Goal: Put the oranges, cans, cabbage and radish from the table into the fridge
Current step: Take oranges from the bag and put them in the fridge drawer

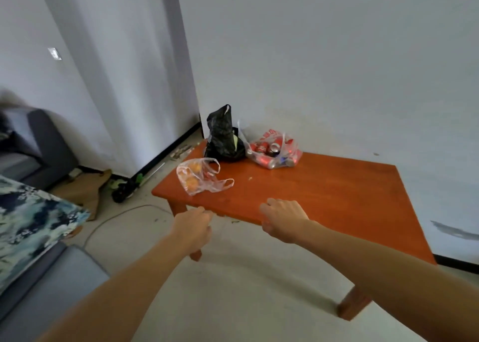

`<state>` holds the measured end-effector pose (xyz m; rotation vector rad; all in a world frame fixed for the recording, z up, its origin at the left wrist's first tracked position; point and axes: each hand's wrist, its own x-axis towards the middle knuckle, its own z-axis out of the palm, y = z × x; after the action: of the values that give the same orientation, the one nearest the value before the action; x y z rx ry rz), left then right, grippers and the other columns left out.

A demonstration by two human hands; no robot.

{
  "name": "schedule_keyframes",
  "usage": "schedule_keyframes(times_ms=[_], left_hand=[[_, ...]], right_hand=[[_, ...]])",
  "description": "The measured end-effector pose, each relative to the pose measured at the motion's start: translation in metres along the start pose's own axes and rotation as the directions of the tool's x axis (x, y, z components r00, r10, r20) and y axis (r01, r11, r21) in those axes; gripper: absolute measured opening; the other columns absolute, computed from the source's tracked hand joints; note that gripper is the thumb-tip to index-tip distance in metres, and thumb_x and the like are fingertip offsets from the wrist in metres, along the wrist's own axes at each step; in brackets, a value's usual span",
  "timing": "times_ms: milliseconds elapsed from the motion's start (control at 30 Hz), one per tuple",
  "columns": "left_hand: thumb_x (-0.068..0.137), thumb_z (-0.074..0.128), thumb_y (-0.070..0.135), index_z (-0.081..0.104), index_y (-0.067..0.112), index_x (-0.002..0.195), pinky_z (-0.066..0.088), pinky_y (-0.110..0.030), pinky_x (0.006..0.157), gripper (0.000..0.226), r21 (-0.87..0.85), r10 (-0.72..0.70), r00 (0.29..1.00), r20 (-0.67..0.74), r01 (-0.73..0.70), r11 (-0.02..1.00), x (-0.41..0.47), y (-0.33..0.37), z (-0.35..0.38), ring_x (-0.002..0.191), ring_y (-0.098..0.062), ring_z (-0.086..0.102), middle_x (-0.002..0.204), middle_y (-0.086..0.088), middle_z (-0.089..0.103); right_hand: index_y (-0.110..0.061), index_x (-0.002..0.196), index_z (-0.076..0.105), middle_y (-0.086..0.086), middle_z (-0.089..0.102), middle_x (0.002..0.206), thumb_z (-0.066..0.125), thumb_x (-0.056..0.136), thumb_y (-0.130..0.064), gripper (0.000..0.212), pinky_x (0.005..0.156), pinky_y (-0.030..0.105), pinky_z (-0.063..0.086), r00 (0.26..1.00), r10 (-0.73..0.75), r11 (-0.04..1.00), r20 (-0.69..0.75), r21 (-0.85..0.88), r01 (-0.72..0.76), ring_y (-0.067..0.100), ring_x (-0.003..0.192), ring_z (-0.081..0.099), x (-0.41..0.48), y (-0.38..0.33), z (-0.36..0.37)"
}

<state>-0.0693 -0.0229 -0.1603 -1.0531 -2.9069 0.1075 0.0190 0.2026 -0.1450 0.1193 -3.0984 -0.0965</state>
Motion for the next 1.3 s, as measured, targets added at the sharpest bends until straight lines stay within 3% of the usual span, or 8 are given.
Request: schedule_keyframes(times_ms=[167, 333, 533, 700, 867, 1067, 1167, 1300], left_hand=[[0.092, 0.047, 0.028, 0.057, 0.018, 0.1, 0.048, -0.033, 0.071, 0.016, 0.017, 0.016, 1.0, 0.01, -0.016, 1.0, 0.06, -0.076, 0.018, 0.091, -0.019, 0.057, 0.101, 0.001, 0.057], [0.09, 0.048, 0.028, 0.058, 0.02, 0.105, 0.05, -0.034, 0.073, 0.019, -0.019, 0.052, 0.998, 0.024, -0.052, 0.998, 0.126, -0.156, 0.026, 0.094, -0.02, 0.058, 0.103, 0.003, 0.058], [0.091, 0.05, 0.028, 0.061, 0.019, 0.106, 0.053, -0.038, 0.076, 0.022, -0.049, 0.136, 0.987, 0.08, -0.133, 0.99, 0.204, -0.222, 0.046, 0.092, -0.021, 0.061, 0.107, 0.001, 0.062], [0.095, 0.046, 0.025, 0.057, 0.017, 0.12, 0.044, -0.029, 0.076, 0.028, -0.047, 0.217, 0.969, 0.117, -0.213, 0.976, 0.274, -0.24, 0.076, 0.106, -0.021, 0.058, 0.122, -0.002, 0.058], [0.097, 0.045, 0.024, 0.051, 0.018, 0.133, 0.045, -0.032, 0.093, 0.037, -0.069, 0.28, 0.948, 0.153, -0.272, 0.96, 0.351, -0.251, 0.106, 0.119, -0.019, 0.052, 0.137, -0.002, 0.051], [0.094, 0.05, 0.024, 0.048, 0.019, 0.133, 0.039, -0.034, 0.104, 0.039, 0.033, 0.454, 0.856, 0.247, -0.475, 0.879, 0.449, -0.252, 0.13, 0.126, -0.02, 0.044, 0.138, -0.001, 0.046], [0.088, 0.058, 0.034, 0.049, 0.02, 0.129, 0.042, -0.031, 0.096, 0.044, 0.021, 0.526, 0.794, 0.303, -0.558, 0.83, 0.487, -0.245, 0.143, 0.112, -0.016, 0.047, 0.125, 0.002, 0.051], [0.089, 0.054, 0.019, 0.049, 0.023, 0.13, 0.037, -0.029, 0.095, 0.041, 0.025, 0.646, 0.663, 0.378, -0.705, 0.709, 0.522, -0.243, 0.174, 0.118, -0.016, 0.041, 0.133, 0.004, 0.046]], right_hand=[[-0.018, 0.113, 0.052, 0.004, 0.055, 0.107, 0.046, 0.095, -0.031, 0.023, 0.066, 0.034, 0.04, 0.999, -0.01, 1.0, 0.036, 0.009, 0.009, 0.023, 0.093, 0.056, 0.093, -0.017, 0.026], [-0.018, 0.119, 0.053, 0.004, 0.057, 0.111, 0.048, 0.096, -0.031, 0.027, 0.071, 0.032, 0.043, 0.993, 0.092, 0.992, 0.075, 0.08, -0.098, 0.022, 0.096, 0.058, 0.183, -0.029, 0.039], [-0.018, 0.118, 0.054, -0.001, 0.054, 0.098, 0.05, 0.095, -0.023, 0.024, 0.062, 0.025, 0.04, 0.982, 0.15, 0.972, 0.112, 0.168, -0.167, 0.013, 0.076, 0.052, 0.261, -0.037, 0.065], [-0.021, 0.128, 0.051, 0.002, 0.058, 0.12, 0.051, 0.093, -0.026, 0.035, 0.066, 0.027, 0.042, 0.974, 0.164, 0.96, 0.158, 0.201, -0.194, 0.018, 0.088, 0.059, 0.319, -0.019, 0.101], [-0.026, 0.129, 0.052, 0.0, 0.057, 0.126, 0.047, 0.096, -0.03, 0.034, 0.078, 0.031, 0.052, 0.958, 0.2, 0.912, 0.207, 0.319, -0.259, 0.016, 0.097, 0.061, 0.375, 0.004, 0.149], [-0.017, 0.117, 0.055, 0.003, 0.059, 0.106, 0.046, 0.098, -0.038, 0.03, 0.083, 0.036, 0.051, 0.922, 0.228, 0.856, 0.312, 0.387, -0.342, 0.019, 0.091, 0.06, 0.44, 0.021, 0.197], [-0.015, 0.114, 0.057, 0.003, 0.058, 0.102, 0.042, 0.098, -0.037, 0.031, 0.087, 0.042, 0.048, 0.904, 0.231, 0.813, 0.361, 0.439, -0.383, 0.021, 0.088, 0.06, 0.458, 0.021, 0.215], [-0.017, 0.12, 0.054, 0.002, 0.056, 0.111, 0.053, 0.093, -0.034, 0.032, 0.085, 0.044, 0.051, 0.888, 0.221, 0.741, 0.403, 0.523, -0.422, 0.021, 0.097, 0.058, 0.473, 0.014, 0.234]])
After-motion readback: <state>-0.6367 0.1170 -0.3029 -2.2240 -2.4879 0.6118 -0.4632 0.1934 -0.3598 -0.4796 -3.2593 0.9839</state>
